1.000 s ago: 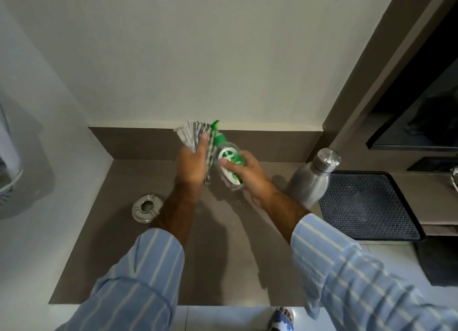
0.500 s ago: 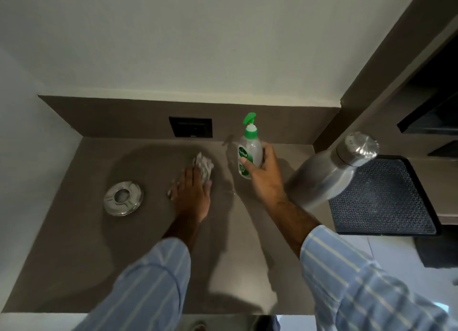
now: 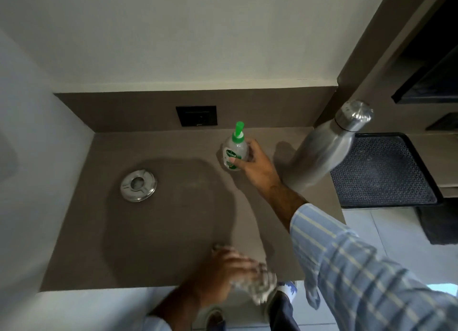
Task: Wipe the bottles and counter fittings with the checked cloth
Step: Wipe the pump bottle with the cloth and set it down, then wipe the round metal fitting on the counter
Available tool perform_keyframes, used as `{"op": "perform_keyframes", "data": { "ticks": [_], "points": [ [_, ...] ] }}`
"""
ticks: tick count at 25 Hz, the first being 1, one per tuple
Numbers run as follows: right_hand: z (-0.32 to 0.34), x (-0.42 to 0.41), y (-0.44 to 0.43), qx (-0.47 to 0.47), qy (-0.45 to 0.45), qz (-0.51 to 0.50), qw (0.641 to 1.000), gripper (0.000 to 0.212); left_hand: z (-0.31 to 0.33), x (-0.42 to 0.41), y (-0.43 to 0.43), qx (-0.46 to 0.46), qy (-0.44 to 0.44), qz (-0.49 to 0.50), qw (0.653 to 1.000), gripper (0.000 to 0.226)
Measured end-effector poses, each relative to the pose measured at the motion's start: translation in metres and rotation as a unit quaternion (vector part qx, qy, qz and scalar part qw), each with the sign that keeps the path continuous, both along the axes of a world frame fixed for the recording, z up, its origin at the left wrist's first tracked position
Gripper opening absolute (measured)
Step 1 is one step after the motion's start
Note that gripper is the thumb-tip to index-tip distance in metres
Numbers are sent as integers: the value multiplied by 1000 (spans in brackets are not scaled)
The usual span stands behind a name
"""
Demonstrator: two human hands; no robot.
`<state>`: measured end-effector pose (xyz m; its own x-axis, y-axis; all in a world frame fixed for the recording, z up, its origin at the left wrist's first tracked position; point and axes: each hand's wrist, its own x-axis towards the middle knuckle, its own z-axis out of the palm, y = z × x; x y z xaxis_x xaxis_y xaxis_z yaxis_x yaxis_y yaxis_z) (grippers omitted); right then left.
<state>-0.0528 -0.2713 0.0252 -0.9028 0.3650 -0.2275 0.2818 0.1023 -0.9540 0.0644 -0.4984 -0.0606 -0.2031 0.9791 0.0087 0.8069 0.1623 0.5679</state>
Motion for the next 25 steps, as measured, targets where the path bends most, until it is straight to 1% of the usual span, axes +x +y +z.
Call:
{"op": "perform_keyframes", "data": {
  "ticks": [2, 3, 4, 5, 6, 7, 8, 9, 10, 12, 13, 15, 16, 17, 18, 19, 20, 21, 22, 25],
  "points": [
    [-1, 1, -19, -10, -17, 46, 999, 42, -2, 27, -13, 8, -16, -24, 1000, 49],
    [-3, 1, -28, -11, -21, 71, 997, 43, -1, 31, -17, 14, -38, 12, 999, 45],
    [-9, 1, -35, -12, -19, 88, 996, 44, 5, 30, -21, 22, -92, 88, 992, 42],
    [-14, 0, -40, -12, -15, 97, 995, 45, 15, 24, -23, 31, -171, 190, 966, 39],
    [-19, 0, -44, -11, -15, 103, 995, 46, 23, 15, -26, 27, -275, 283, 919, 32],
    [-25, -1, -47, -9, -15, 108, 994, 46, 32, 3, -30, 29, -360, 366, 858, 23],
    [-30, -2, -48, -8, -14, 114, 993, 47, 36, -12, -36, 55, -389, 439, 808, 25],
    [-35, -4, -48, -10, -13, 119, 993, 48, 41, -26, -42, 88, -417, 493, 758, 35],
    [-39, -4, -48, -15, -12, 122, 992, 49, 43, -39, -51, 130, -424, 530, 723, 39],
    [-50, -3, -44, -9, -14, 134, 991, 55, 43, -63, -70, 204, -438, 581, 654, 34],
    [-55, -2, -43, 4, -18, 139, 990, 63, 43, -73, -81, 231, -448, 595, 626, 33],
    [-59, 11, -40, 57, -43, 120, 990, 79, 50, -94, -105, 287, -446, 610, 588, 32],
    [-59, 21, -39, 91, -56, 89, 990, 75, 57, -104, -116, 315, -430, 621, 575, 33],
    [-58, 32, -42, 139, -59, 44, 988, 59, 64, -117, -127, 335, -404, 641, 561, 34],
    [-57, 42, -49, 171, -51, 0, 984, 38, 68, -130, -137, 341, -368, 668, 550, 35],
    [-58, 47, -64, 176, -46, -25, 983, 21, 71, -145, -144, 335, -327, 697, 543, 35],
    [-60, 47, -85, 152, -37, -14, 988, 12, 71, -161, -149, 320, -281, 720, 548, 34],
    [-58, 40, -111, 113, -36, 22, 993, 13, 69, -177, -151, 289, -236, 734, 568, 34],
    [-57, 29, -134, 74, -44, 57, 995, 20, 66, -193, -150, 248, -210, 738, 592, 34],
    [-56, -24, -193, -3, -117, 102, 988, 42, 47, -228, -146, 122, -201, 724, 649, 37]
  ]
}}
